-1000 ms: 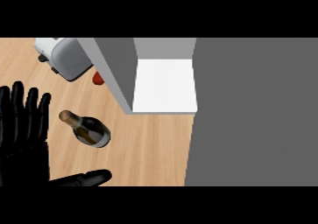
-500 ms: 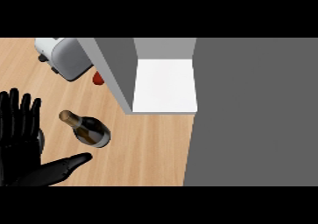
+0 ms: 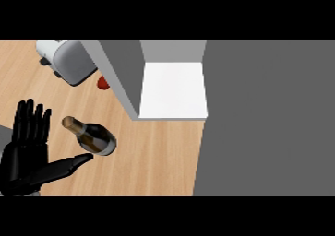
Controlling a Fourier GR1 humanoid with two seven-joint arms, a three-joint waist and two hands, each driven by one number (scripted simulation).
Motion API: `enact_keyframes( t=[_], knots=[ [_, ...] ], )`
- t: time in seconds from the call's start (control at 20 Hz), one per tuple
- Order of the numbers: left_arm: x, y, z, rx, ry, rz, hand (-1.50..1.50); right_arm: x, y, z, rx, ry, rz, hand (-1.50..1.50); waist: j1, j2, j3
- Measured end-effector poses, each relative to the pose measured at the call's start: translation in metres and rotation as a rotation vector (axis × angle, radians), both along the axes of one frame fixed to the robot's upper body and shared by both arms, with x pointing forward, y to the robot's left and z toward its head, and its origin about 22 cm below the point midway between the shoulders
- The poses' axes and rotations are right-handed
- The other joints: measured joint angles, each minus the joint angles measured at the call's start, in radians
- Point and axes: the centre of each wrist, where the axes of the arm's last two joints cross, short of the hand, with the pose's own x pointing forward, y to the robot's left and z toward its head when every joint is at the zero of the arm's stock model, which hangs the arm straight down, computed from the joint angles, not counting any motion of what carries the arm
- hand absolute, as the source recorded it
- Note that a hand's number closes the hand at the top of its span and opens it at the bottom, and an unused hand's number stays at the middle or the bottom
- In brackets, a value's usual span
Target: Pick up the wine, place it into the cabinet and close the cabinet
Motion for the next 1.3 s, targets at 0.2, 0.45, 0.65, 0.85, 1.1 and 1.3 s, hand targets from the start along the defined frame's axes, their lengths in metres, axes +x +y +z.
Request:
enact_keyframes(
  t=[0.2,0.45,0.65,0.85,1.1,1.3],
  knots=[
    [0.007,0.009,-0.031,-0.012,0.036,0.001,-1.50,-0.001,-0.001,-0.001,-0.006,0.004,-0.005,-1.50,-0.002,0.000,0.000],
    [0.005,0.016,-0.070,-0.015,0.065,0.003,-1.50,-0.003,-0.002,-0.005,-0.008,0.003,-0.002,-1.50,-0.003,0.000,0.000],
    [0.010,0.019,-0.098,-0.023,0.087,-0.004,-1.50,0.001,0.001,0.001,-0.001,-0.008,0.000,-1.50,-0.002,0.001,0.000],
    [0.005,0.025,-0.120,-0.035,0.096,-0.020,-1.50,-0.001,-0.005,-0.001,-0.018,-0.010,-0.018,-1.50,-0.003,0.000,0.000],
    [0.003,0.028,-0.150,-0.056,0.100,-0.041,-1.50,0.003,0.001,-0.003,0.005,-0.018,0.002,-1.50,-0.002,0.001,0.000],
    [0.007,0.027,-0.172,-0.074,0.112,-0.055,-1.50,0.002,0.002,-0.003,0.003,-0.021,0.006,-1.50,-0.003,0.001,0.000]
  ],
)
